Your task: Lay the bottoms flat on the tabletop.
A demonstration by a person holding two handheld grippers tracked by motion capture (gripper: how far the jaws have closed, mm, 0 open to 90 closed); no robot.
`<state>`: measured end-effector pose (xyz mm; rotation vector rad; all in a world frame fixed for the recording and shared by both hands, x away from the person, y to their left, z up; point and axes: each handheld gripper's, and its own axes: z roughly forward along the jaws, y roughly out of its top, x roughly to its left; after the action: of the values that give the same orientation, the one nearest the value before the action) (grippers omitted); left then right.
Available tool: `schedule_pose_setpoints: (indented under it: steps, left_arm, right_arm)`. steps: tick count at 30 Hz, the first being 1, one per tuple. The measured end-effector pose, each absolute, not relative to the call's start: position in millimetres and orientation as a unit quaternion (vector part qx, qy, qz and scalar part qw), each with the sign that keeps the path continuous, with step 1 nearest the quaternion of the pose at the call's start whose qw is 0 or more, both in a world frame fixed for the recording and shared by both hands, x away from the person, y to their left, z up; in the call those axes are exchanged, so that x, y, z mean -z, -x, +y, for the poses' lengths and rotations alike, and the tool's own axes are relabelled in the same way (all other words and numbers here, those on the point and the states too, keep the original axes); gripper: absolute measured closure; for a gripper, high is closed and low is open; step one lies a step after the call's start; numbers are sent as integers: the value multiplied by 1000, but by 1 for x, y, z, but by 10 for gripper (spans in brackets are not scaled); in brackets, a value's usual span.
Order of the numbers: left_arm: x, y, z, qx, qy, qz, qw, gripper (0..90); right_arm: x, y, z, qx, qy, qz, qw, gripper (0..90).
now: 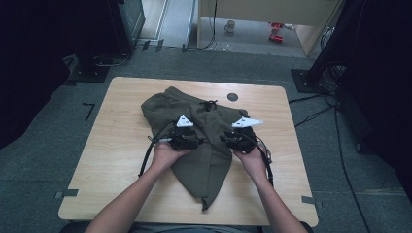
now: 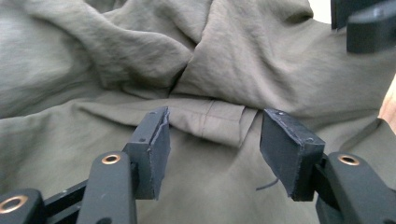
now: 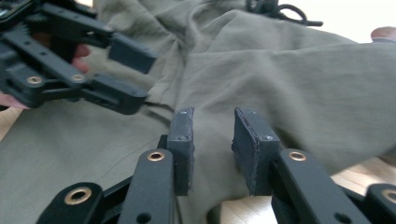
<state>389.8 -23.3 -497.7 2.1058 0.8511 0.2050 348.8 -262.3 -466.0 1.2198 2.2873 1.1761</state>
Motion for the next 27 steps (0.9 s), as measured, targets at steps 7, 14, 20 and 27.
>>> schedule_pose_setpoints:
  steps: [7,14,20,27]
  left_arm:
    - [507,-393,-30,-92,-843,344,403,447]
    - [513,-396,-34,-104,-844,347,397,511]
    - [513,-399,-38,-120,-848,341,388,611]
    - [512,-412,-44,-130,-852,338,378,734]
  right_arm:
    - [486,-350,-257,-396,-421,804,138,630]
    - [506,-357,-255,-387,-424,807,139,628]
    - [516,-364,-260,-391,-437,799,134,647]
    - [519,-371,-266,-387,-437,796,161,659]
